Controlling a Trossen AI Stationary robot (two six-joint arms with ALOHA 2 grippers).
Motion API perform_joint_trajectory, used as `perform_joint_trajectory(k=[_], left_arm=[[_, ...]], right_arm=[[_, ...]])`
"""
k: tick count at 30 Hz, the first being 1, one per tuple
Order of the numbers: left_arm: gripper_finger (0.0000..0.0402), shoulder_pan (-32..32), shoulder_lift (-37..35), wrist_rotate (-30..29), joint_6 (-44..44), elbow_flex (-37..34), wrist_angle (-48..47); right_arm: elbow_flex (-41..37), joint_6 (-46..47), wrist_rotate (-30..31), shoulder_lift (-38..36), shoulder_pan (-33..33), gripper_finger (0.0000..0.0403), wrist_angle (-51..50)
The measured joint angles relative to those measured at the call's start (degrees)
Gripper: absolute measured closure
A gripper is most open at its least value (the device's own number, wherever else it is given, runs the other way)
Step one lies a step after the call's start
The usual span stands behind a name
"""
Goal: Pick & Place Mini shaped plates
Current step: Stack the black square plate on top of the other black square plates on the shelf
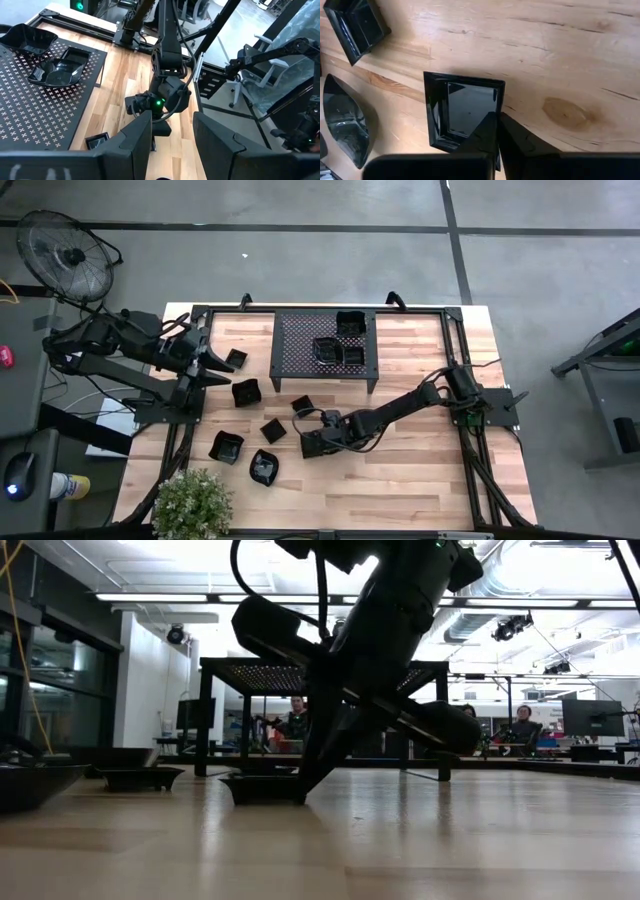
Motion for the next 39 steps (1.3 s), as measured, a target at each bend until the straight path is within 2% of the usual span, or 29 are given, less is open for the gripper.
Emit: perform_joint_trajectory(k=[5,11,22,29,39], left_arm=[[0.0259,0.0,0.0,0.0,0.0,0.0,0.0],[0.0259,0.0,0.0,0.0,0.0,0.0,0.0],[0.0259,0.0,0.0,0.0,0.0,0.0,0.0],[0.0259,0.0,0.0,0.0,0.0,0.0,0.0],[0.0259,0.0,0.0,0.0,-0.1,0.0,0.1]], right_arm=[[0.0,-1.6,-2.0,-1.6,0.2,0.0401,-0.5],[0.0,-3.1,-1.9,-7.9,1.3,0.0402,-4.5],[0.0,-4.8,4.9,-24.8,1.7,0.0402,-21.5],[0.0,-6.0,6.7,-33.8,-1.3,0.0403,-33.2],[0.0,-12.0,6.3,-39.1,-8.3,0.0403,-38.4]])
